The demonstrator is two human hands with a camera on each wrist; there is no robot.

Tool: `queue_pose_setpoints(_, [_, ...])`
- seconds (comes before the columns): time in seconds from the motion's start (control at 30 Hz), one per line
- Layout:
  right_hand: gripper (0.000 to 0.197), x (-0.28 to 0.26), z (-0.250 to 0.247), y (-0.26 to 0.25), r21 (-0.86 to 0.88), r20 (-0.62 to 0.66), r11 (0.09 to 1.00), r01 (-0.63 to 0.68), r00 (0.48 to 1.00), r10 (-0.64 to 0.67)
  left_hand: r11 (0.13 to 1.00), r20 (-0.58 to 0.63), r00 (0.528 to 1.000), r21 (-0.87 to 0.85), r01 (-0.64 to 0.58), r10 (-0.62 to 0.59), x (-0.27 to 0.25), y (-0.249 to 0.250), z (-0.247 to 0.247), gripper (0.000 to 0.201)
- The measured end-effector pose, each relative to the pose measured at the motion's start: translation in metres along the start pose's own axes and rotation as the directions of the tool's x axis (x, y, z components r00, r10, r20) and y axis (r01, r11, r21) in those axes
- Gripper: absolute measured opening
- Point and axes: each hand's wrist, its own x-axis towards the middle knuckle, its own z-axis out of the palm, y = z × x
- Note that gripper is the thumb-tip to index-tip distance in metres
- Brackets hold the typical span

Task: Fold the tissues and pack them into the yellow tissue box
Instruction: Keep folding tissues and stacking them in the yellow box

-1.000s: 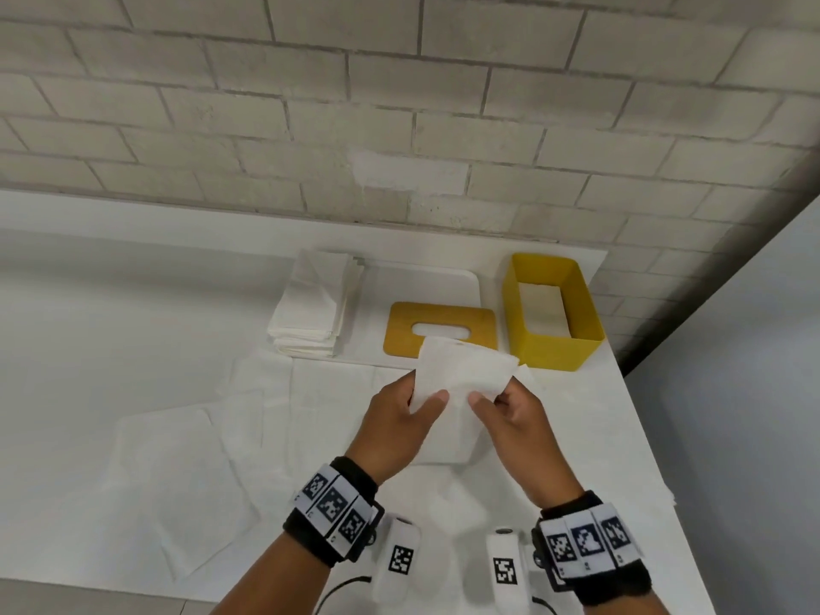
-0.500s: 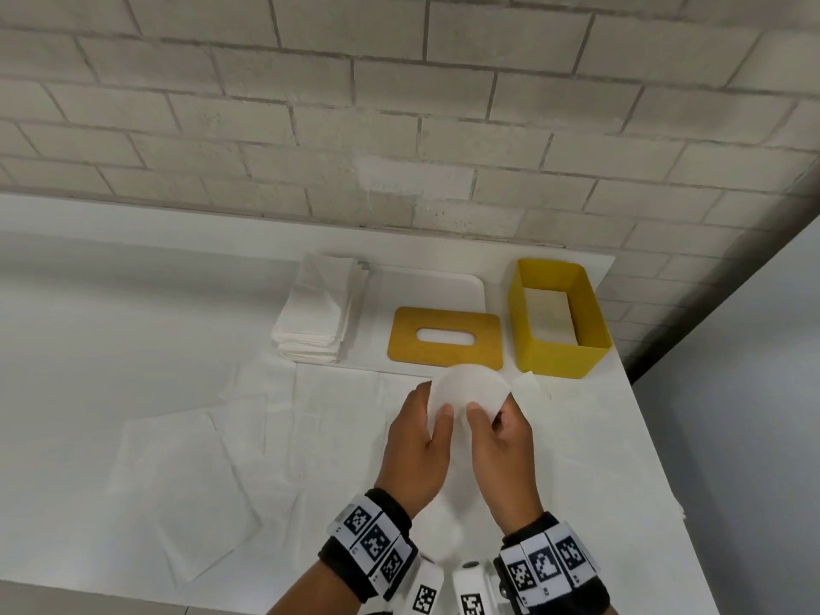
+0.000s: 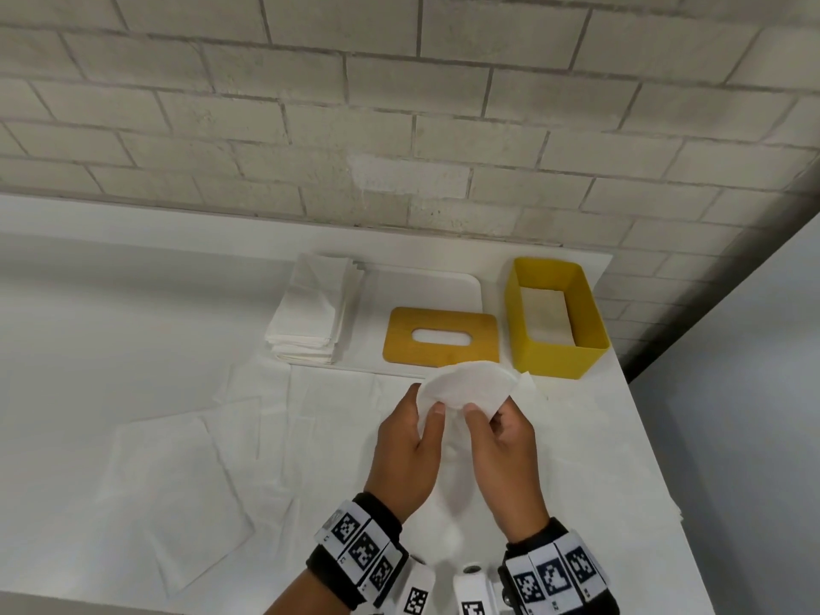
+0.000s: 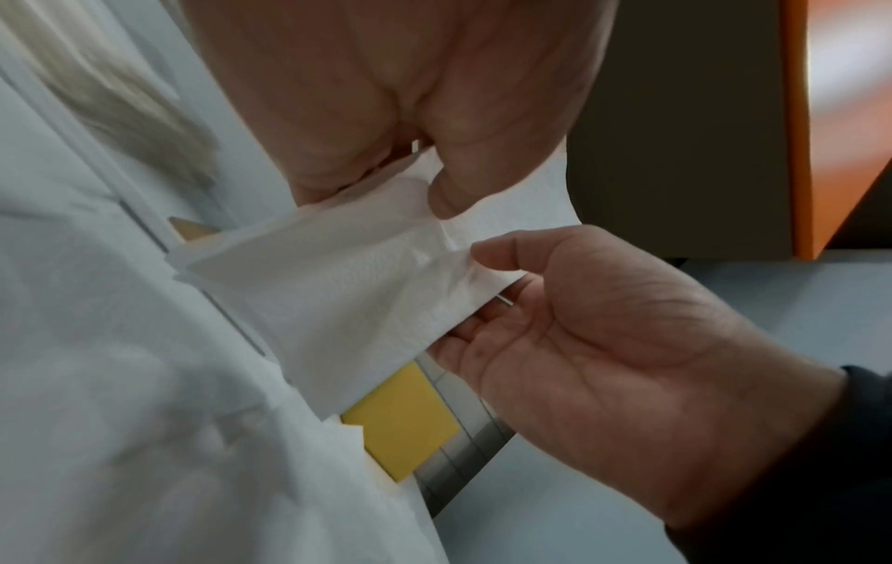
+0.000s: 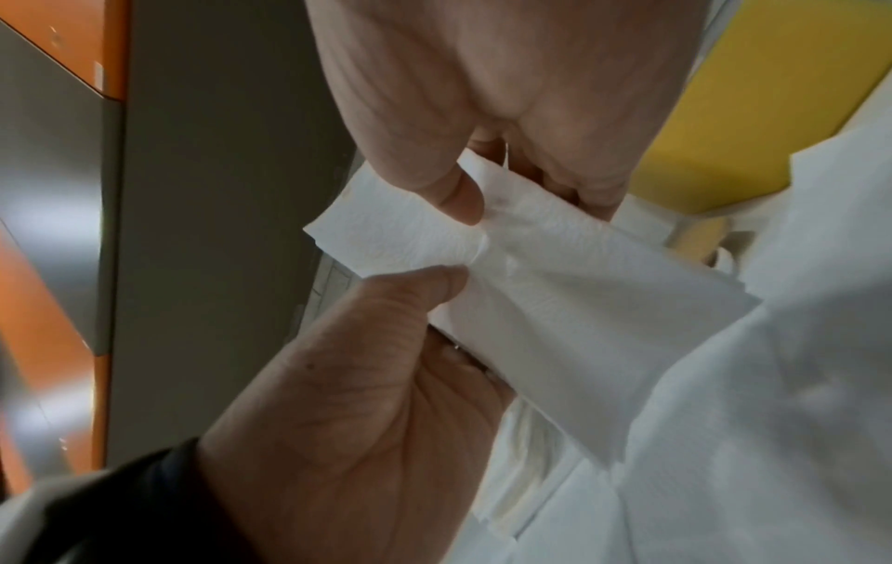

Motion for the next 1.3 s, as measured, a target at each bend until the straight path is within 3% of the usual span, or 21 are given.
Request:
queue_pose_setpoints(0.13, [0.027,0.007,-0.001,-0.001,-0.028,0.032,0.999,0.023,0.999,-0.022,0.999,0.013,1.000,0.025,0.021,-0.021,0.005,-0.003,-0.002,0.024])
queue_pose_setpoints(0.37, [0.021,0.005,-0.011,0.029,-0.136,0.061,0.988,-0.075,0.995,0.084,0.968,0.042,0.980,0.169,0.187,-0.197,0.009,-0.030,-0.008,0.015])
queue_pose_setpoints(0.43, [0.024,0.004,-0.016,0.033,-0.132,0.078,0.987,-0.092,0.992,0.103,0.967,0.014,0.978,0.152,0.205,-0.210,0.009,-0.028,-0.010,0.009])
queue_pose_setpoints(0.5, [0.024,0.004,-0.022,0.035,-0.117,0.120,0.987,-0.107,0.985,0.120,0.966,-0.007,0.965,-0.009,0.260,-0.260,0.011,-0.022,-0.012,0.011])
queue_pose_setpoints(0.53, [0.023,0.003,-0.024,0.035,-0.100,0.148,0.989,-0.110,0.981,0.124,0.930,0.008,0.949,-0.194,0.312,-0.316,0.012,-0.018,-0.014,0.017])
queue_pose_setpoints(0.57, [0.024,0.002,-0.026,0.033,-0.070,0.176,0.991,-0.112,0.977,0.122,0.835,0.060,0.926,-0.415,0.362,-0.372,0.013,-0.014,-0.014,0.024])
queue_pose_setpoints(0.63, [0.027,0.000,-0.027,0.028,0.044,0.212,0.990,-0.132,0.970,0.120,0.545,0.173,0.882,-0.729,0.414,-0.438,0.014,-0.005,-0.016,0.032])
queue_pose_setpoints(0.67, [0.030,-0.002,-0.026,0.025,0.101,0.222,0.985,-0.143,0.968,0.117,0.435,0.203,0.863,-0.797,0.420,-0.462,0.015,-0.002,-0.017,0.035])
queue_pose_setpoints(0.73, [0.032,-0.003,-0.021,0.021,0.153,0.202,0.980,-0.129,0.974,0.097,0.333,0.238,0.843,-0.840,0.428,-0.482,0.014,-0.001,-0.015,0.039])
queue_pose_setpoints(0.9, [0.029,0.002,-0.013,0.021,0.220,0.121,0.964,-0.153,0.984,0.128,0.353,0.206,0.831,-0.832,0.427,-0.517,0.016,-0.006,-0.015,0.033])
queue_pose_setpoints(1.1, [0.030,0.022,-0.040,0.023,0.456,0.095,0.841,-0.291,0.955,0.279,0.400,-0.003,0.791,-0.864,0.307,-0.612,0.024,-0.035,-0.068,0.023])
queue_pose_setpoints(1.2, [0.018,0.056,-0.064,0.016,0.662,-0.066,0.706,-0.254,0.918,0.392,0.466,-0.027,0.751,-0.799,0.380,-0.660,0.012,-0.048,-0.095,0.028])
queue_pose_setpoints(1.3, [0.015,0.092,-0.078,0.001,0.744,-0.199,0.653,-0.142,0.886,0.420,0.551,-0.044,0.733,-0.691,0.469,-0.678,-0.009,-0.056,-0.107,0.030])
